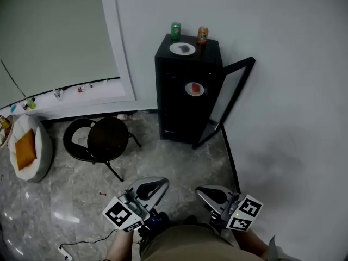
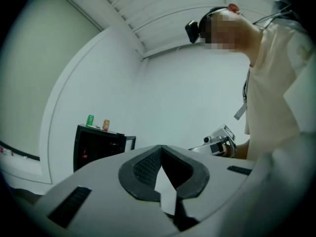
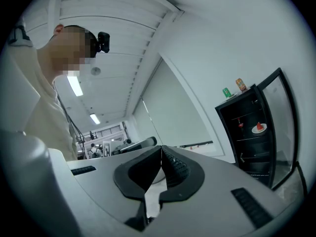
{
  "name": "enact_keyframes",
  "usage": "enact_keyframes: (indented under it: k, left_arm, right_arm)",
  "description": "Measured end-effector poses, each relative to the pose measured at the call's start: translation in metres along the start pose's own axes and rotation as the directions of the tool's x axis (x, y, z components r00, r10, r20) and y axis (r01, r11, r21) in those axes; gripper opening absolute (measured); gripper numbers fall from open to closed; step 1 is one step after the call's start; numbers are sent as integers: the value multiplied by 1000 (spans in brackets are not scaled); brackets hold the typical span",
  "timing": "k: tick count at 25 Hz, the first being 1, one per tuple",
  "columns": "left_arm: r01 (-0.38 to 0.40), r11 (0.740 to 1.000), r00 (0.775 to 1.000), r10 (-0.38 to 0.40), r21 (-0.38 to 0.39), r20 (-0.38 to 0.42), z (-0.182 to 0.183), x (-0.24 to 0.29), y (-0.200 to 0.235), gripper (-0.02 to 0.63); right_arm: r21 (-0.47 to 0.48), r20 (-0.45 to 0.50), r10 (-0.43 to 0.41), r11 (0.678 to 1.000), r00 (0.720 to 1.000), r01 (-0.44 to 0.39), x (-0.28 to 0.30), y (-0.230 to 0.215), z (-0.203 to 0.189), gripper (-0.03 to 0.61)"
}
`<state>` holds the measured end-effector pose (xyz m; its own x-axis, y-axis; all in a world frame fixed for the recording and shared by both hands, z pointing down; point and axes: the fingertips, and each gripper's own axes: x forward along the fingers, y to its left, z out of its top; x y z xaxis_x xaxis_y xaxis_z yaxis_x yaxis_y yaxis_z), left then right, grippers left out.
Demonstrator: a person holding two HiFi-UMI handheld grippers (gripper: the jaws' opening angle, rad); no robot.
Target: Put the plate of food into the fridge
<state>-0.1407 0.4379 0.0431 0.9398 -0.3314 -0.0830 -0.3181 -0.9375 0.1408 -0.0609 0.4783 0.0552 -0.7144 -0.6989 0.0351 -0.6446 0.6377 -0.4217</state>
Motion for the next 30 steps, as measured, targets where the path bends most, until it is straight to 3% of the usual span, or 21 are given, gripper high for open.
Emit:
enact_keyframes:
  k: [3,9,14,19,30]
  left_arm:
    - [-45,999,999,45,24,5,6,-18,15,9]
    - [-63,997,998,63,43,-12,10,-42,28,9]
    - [-15,999,997,12,35,75,27,-61,36,9]
    - [-28,999,999,27,39,23,7,-78,48,9]
    - [-18,1000,999,18,15,43,3,-95,54,9]
  right_arm:
    - [-5,-25,12,1000,1000,-12,20,7,-4,21]
    - [-6,-55,29,1000,998,-30,55,24,-9,21]
    - [-6,-54,10,1000,998,-10,74,37,-15,21]
    - [10,-79,-19,1000,997,20,87,44,-28,21]
    - [2,-122,-58,998,991,59,101,52,-39,21]
